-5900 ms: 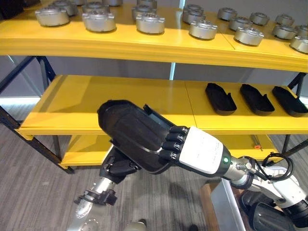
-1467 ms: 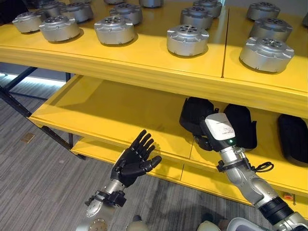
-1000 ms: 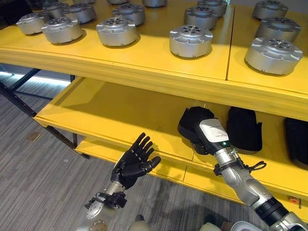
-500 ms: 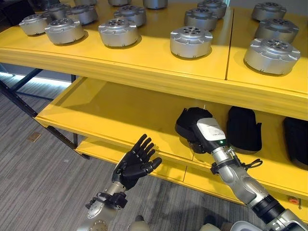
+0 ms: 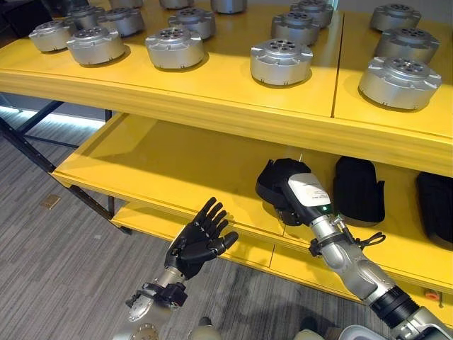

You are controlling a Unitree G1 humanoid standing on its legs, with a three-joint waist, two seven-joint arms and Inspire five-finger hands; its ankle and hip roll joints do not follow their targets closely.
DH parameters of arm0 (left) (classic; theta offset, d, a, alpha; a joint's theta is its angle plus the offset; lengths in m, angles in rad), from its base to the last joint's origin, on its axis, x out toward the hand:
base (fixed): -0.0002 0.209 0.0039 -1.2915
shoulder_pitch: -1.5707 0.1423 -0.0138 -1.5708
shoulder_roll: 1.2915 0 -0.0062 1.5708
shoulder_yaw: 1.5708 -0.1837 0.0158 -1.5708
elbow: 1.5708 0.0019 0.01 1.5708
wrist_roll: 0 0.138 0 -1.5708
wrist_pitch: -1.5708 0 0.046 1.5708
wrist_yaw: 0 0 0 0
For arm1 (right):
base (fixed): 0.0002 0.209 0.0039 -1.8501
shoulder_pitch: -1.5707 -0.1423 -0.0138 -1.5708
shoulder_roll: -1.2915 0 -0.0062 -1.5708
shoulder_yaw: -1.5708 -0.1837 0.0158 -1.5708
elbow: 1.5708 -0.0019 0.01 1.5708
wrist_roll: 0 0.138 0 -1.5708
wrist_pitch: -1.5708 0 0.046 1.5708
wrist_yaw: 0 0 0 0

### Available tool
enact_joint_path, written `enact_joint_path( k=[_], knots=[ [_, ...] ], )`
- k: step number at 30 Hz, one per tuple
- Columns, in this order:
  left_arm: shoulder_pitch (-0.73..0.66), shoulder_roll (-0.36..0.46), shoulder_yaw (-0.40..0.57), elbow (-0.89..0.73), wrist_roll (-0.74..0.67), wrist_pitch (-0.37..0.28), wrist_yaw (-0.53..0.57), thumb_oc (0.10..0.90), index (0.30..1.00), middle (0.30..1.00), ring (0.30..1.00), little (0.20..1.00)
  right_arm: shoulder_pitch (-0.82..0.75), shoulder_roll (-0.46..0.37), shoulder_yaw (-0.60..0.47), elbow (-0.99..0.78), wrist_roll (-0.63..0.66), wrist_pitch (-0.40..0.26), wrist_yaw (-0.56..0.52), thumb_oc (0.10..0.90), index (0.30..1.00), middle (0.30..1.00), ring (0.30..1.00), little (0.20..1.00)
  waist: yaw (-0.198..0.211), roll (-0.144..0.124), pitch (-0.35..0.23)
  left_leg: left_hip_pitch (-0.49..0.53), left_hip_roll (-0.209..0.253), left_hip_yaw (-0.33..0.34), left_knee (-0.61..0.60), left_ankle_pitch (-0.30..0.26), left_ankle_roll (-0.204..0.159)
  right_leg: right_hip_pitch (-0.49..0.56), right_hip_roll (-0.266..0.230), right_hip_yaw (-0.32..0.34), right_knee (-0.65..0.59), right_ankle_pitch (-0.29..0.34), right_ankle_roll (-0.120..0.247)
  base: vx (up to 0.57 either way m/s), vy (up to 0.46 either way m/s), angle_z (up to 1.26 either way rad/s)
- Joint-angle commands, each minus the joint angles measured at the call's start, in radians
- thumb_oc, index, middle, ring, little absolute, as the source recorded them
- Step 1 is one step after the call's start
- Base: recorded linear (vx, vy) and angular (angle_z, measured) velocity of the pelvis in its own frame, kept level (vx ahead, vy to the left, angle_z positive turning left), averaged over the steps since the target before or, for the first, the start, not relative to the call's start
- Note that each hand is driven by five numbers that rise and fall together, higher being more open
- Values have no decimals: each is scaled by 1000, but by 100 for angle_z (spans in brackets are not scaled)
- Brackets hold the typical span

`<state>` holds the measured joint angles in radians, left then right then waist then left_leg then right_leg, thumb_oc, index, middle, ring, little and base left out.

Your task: Move parts from the plastic box to the shelf.

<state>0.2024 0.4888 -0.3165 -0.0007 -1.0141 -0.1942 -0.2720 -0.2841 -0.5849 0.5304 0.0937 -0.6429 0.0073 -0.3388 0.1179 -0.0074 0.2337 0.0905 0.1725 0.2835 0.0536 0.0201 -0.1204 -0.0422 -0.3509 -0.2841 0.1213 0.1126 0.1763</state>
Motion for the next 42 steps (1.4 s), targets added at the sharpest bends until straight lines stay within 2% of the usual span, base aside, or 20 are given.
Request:
enact_joint_path(
  k=[1, 12, 13, 16, 22, 34, 38, 42],
  knots=[
    [-86, -2, 20, -92, 1, -52, -48, 900, 1000, 1000, 1000, 1000, -169, 28, -24, -50, 5, -64, -57, 400, 300, 300, 300, 300, 29, -21, -42, 11, -23, -17, 111, -171, 93, 30, 42, -53, 20, -89, -24, 0, 0, 0],
    [-91, -8, 19, -93, 2, -58, -40, 900, 1000, 1000, 1000, 1000, -180, 34, -23, -50, 11, -63, -51, 400, 300, 300, 300, 300, 28, -20, -46, 8, -23, -17, 114, -171, 92, 42, 52, -48, 11, -97, -32, 0, 0, 0],
    [-80, -47, 51, 45, 271, 161, -58, 900, 1000, 1000, 1000, 1000, 117, 28, -229, -52, 236, -149, -175, 400, 300, 300, 300, 300, -35, 1, -125, -8, 46, 52, 15, -43, 52, 158, 115, -58, -19, -191, -78, -11, -12, 9],
    [-83, -46, 54, 45, 259, 167, -59, 900, 1000, 1000, 1000, 1000, 114, 29, -225, -53, 244, -162, -188, 400, 300, 300, 300, 300, -33, 0, -126, -6, 46, 52, 12, -42, 52, 162, 114, -56, -27, -186, -77, -2, -10, 9],
    [-90, -56, 53, 36, 233, 215, -59, 900, 1000, 1000, 1000, 1000, 104, 38, -219, -59, 245, -148, -181, 400, 300, 300, 300, 300, -30, -1, -134, -1, 47, 54, 1, -38, 53, 165, 117, -63, -39, -180, -78, 9, -9, -7],
    [-97, -55, 52, 27, 231, 227, -50, 900, 1000, 1000, 1000, 1000, 83, 33, -210, -54, 213, -149, -172, 400, 300, 300, 300, 300, -27, -4, -138, 7, 41, 56, 1, -43, 56, 168, 124, -63, -37, -183, -83, 1, -1, 0],
    [-95, -52, 59, 21, 242, 218, -42, 900, 1000, 1000, 1000, 1000, 77, 32, -203, -56, 194, -156, -164, 400, 300, 300, 300, 300, -24, -3, -136, 10, 39, 52, 1, -44, 57, 170, 125, -60, -35, -185, -84, 2, -9, 0],
    [-91, -43, 72, 14, 251, 181, -34, 900, 1000, 1000, 1000, 1000, 75, 32, -189, -54, 173, -168, -164, 400, 300, 300, 300, 300, -20, -3, -137, 12, 34, 43, 0, -48, 59, 172, 130, -53, -35, -188, -87, 20, -66, 0]
  ],
)
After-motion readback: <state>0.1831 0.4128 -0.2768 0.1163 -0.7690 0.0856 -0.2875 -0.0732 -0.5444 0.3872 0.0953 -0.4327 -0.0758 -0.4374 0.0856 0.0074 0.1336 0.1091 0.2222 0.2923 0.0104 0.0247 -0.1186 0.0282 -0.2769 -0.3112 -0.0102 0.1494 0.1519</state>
